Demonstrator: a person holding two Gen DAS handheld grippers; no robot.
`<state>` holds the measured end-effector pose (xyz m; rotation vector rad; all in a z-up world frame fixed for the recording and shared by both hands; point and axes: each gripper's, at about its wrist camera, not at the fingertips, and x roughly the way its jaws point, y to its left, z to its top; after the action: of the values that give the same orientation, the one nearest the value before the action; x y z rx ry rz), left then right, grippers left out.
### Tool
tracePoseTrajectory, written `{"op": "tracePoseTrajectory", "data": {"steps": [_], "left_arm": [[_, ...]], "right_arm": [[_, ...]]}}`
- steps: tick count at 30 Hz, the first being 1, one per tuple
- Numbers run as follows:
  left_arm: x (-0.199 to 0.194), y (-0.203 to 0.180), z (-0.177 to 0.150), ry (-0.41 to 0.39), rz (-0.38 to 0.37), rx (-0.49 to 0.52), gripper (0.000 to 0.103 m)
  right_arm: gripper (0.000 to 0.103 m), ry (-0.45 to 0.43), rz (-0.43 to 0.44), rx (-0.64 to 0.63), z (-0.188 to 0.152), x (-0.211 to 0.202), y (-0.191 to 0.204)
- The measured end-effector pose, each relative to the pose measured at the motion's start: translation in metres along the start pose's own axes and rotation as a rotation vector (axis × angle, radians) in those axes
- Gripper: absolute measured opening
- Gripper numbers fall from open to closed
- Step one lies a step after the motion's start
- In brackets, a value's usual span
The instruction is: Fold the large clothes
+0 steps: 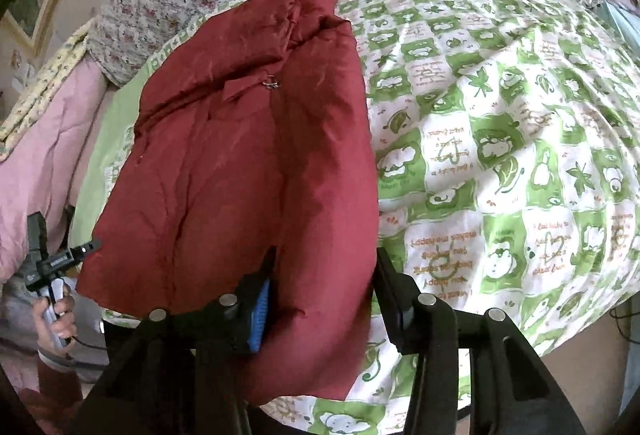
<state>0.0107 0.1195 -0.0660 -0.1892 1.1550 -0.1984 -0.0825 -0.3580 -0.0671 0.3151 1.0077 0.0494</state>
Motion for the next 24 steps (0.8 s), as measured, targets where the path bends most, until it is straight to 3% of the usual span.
{"op": "tracePoseTrajectory", "data": {"steps": [12,14,19,20,24], "left_arm": [[0.003,-0.021,-0.019,0.015,-0.022,0.105,0.066],[0.002,-0.023,-0.022,0.007,-0.026,0.135,0.052],[-0.003,-0.031,-0.027,-0.012,-0.038,0.199,0.044],[-0.003,-0.031,-0.027,-0.015,-0.039,0.204,0.039],[-0.010,-0.033,-0.026,-0.039,-0.060,0.203,0.024]], "right_arm": [[0.049,0.011,0.006,-0.038,-0.009,-0.004,0.011],[0.048,0.013,0.012,-0.030,-0.010,-0.004,0.010],[0.046,0.008,0.032,-0.023,-0.009,-0.003,0.009],[0.046,0.006,0.035,-0.023,-0.010,-0.004,0.010],[0.032,-0.019,0.088,-0.009,-0.009,-0.011,0.011]]}}
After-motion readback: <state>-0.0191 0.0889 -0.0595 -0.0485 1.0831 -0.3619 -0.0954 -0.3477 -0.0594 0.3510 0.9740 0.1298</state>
